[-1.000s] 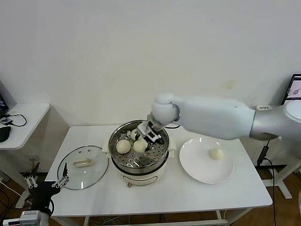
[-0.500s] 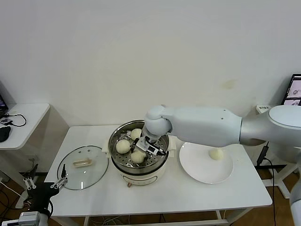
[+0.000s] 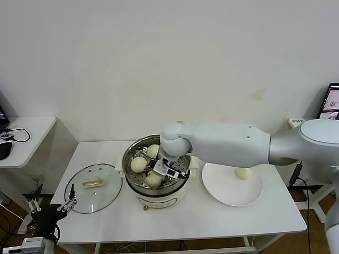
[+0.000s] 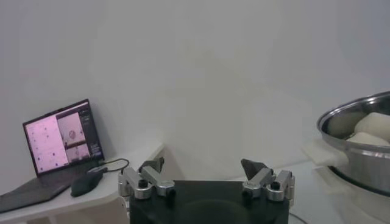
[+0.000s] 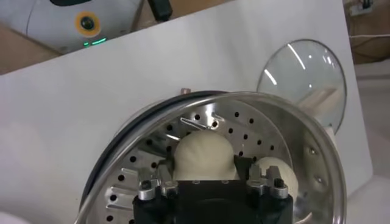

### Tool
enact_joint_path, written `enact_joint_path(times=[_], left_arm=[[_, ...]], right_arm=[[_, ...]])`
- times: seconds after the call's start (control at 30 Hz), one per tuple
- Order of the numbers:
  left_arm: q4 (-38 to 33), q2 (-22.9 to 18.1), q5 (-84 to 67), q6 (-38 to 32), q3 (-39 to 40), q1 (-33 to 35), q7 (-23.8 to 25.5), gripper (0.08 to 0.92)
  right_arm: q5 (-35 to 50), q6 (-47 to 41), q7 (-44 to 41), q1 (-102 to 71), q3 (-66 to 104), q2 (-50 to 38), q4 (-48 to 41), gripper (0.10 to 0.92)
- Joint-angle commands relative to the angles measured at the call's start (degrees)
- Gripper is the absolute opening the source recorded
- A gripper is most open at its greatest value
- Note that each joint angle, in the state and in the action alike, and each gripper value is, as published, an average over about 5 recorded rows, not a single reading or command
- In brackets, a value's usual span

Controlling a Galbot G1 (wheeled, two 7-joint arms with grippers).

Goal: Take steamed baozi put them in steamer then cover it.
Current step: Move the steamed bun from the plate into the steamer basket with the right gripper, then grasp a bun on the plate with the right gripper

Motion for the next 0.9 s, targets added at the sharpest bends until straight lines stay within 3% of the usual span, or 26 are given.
enact_joint_path(times=[0.03,0.37,0.67,0.9], left_arm=[[-0.06,0.04,-0.01,-0.01,0.08,-0.02,0.03,0.823],[0.2,0.96,0.58,-0.03,0.08,-0.42,-0.02,0.823],[0.07,2.44,0.64,0.13,1.14,-1.12,0.0,0.823],[0.07,3.59,0.66,0.36,2.2,-1.86,0.02,0.823]], right_arm=[[0.22,0.71,-0.08,0.93,0.0,-0.63,0.89,0.8],[2.46,-3.67,-1.0,6.02,4.67,-7.66,0.54,0.823],[9.67,-18.72,-3.97,6.55,9.23,-22.72,2.33,0.823],[6.06,-21.25,-5.39,2.12,12.88,-35.6,2.17,0.823]])
